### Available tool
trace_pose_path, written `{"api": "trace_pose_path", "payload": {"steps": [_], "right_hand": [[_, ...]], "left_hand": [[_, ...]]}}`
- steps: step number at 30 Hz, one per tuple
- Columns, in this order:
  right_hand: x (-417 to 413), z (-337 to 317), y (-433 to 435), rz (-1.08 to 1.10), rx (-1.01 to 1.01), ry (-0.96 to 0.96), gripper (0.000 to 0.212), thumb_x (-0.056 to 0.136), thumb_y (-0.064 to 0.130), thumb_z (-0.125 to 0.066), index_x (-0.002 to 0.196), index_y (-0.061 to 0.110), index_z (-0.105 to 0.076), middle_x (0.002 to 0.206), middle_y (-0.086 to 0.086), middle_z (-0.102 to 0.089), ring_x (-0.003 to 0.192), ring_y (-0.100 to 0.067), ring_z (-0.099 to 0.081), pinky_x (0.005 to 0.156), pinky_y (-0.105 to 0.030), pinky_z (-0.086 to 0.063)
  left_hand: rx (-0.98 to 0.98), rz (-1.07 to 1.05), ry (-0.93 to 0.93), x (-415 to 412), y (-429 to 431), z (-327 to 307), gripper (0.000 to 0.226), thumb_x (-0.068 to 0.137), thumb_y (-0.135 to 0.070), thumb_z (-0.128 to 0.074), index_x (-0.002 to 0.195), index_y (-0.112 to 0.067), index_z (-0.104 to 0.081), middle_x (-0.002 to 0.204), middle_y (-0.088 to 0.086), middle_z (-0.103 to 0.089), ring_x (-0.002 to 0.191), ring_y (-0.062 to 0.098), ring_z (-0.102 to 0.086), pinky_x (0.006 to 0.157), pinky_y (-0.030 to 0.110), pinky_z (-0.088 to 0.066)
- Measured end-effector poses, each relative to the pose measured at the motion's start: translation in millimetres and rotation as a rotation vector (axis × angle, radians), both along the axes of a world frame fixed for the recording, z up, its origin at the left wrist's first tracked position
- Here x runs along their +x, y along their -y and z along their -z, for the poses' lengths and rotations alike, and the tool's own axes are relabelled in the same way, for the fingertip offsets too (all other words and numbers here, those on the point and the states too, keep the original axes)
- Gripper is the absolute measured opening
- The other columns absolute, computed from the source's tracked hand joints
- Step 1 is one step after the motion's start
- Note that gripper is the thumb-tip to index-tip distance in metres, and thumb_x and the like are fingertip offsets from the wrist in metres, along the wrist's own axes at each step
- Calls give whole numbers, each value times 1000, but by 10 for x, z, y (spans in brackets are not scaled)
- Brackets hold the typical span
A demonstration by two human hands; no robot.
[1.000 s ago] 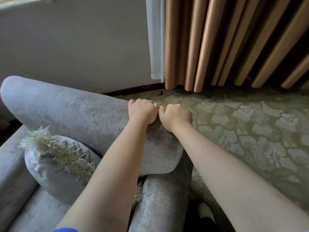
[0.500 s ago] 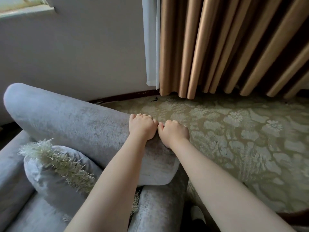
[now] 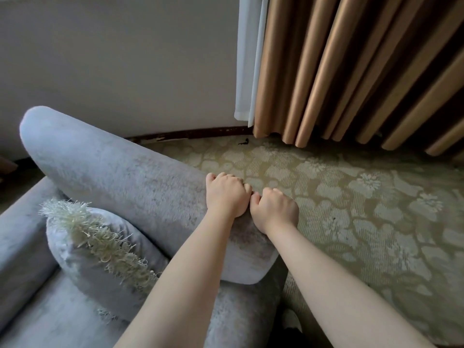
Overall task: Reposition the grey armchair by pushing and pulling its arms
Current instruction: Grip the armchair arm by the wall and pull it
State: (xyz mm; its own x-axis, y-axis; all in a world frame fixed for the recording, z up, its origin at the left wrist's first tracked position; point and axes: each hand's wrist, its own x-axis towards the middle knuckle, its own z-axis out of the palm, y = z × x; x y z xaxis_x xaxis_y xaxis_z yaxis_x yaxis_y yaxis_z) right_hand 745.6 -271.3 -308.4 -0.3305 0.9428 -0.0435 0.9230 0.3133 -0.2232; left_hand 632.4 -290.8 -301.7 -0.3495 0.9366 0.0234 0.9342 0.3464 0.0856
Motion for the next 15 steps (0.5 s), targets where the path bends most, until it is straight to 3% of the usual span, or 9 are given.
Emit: {"api": "trace_pose_path", "payload": {"steps": [5,10,15], "right_hand": [[22,-28,27,-3,8,-23,48,93,42,-27,94,9,-63,95,-11,-63,84,-30,-59,61,-32,-35],[101,-106,142,-47,-75,-47,54,96,42,-21,108,5,-59,108,-15,-61,94,-32,-58,68,-35,-38],[265,-113,350,-47,17,-56,53,95,43,-24,106,5,-60,105,-15,-63,94,-32,-59,72,-36,-38]], "left_hand": [[9,14,-11,10,49,0,41,90,-34,-29,77,-20,-65,93,-1,-67,94,18,-55,88,36,-28],[-80,21,-27,61,127,-50,45,93,-36,-25,94,-19,-66,109,1,-64,108,19,-52,92,37,-28],[-8,28,-74,196,343,-62,41,93,-37,-27,87,-19,-63,102,0,-64,103,19,-53,90,35,-27]]}}
